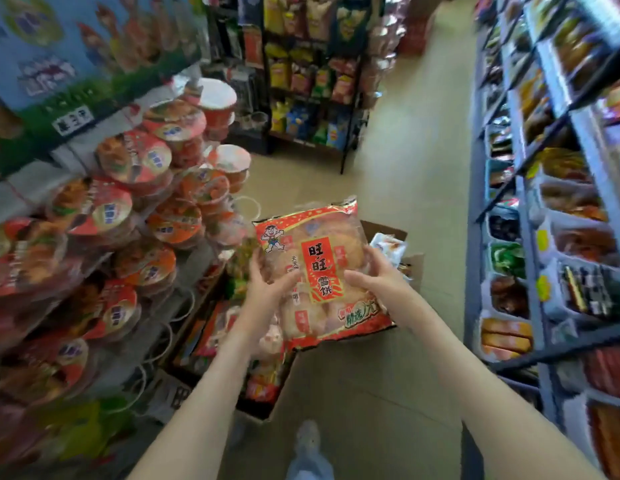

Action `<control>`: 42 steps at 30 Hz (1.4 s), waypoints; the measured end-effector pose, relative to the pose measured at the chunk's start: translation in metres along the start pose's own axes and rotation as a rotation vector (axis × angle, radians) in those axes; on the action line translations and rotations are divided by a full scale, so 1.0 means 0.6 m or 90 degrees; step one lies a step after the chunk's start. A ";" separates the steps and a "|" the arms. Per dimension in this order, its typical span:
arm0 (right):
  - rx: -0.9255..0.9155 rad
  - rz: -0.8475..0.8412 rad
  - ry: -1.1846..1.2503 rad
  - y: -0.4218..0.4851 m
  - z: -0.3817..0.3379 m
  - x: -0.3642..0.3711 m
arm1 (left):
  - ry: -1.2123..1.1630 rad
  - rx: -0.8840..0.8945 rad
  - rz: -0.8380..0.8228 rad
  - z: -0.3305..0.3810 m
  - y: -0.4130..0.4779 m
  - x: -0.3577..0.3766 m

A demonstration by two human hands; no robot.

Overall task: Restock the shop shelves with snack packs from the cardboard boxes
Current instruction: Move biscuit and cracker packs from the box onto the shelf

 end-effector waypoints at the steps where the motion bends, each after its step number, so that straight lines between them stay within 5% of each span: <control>1: -0.022 0.053 0.020 -0.028 -0.015 -0.037 | 0.034 0.031 -0.012 0.017 0.002 0.047; 6: -0.177 0.352 0.006 -0.225 -0.089 -0.223 | 0.087 0.235 -0.269 0.083 -0.048 0.310; 11: -0.232 0.437 -0.190 -0.455 -0.132 -0.336 | 0.159 0.355 -0.469 0.120 -0.148 0.524; 18: -0.310 0.670 -0.330 -0.662 -0.168 -0.379 | 0.160 0.465 -0.690 0.189 -0.265 0.713; 28: -0.377 0.948 -0.208 -0.839 -0.232 -0.374 | 0.075 0.593 -0.988 0.302 -0.380 0.891; 34: -0.417 1.098 -0.125 -0.934 -0.222 -0.382 | 0.125 0.525 -1.005 0.306 -0.472 0.989; 37: -0.411 1.190 -0.117 -0.970 -0.209 -0.406 | 0.152 0.528 -1.115 0.286 -0.516 1.037; 42: -0.192 1.239 -0.249 -0.999 -0.191 -0.469 | 0.161 0.734 -1.098 0.266 -0.594 1.099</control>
Point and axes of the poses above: each hand's wrist, its own y-axis towards the middle knuckle, its own x-axis out of the palm, z = x × y, the point moved 1 cm from there along y, towards the middle knuckle, and after that the axes turned 12 degrees about y, right-handed, at the moved point
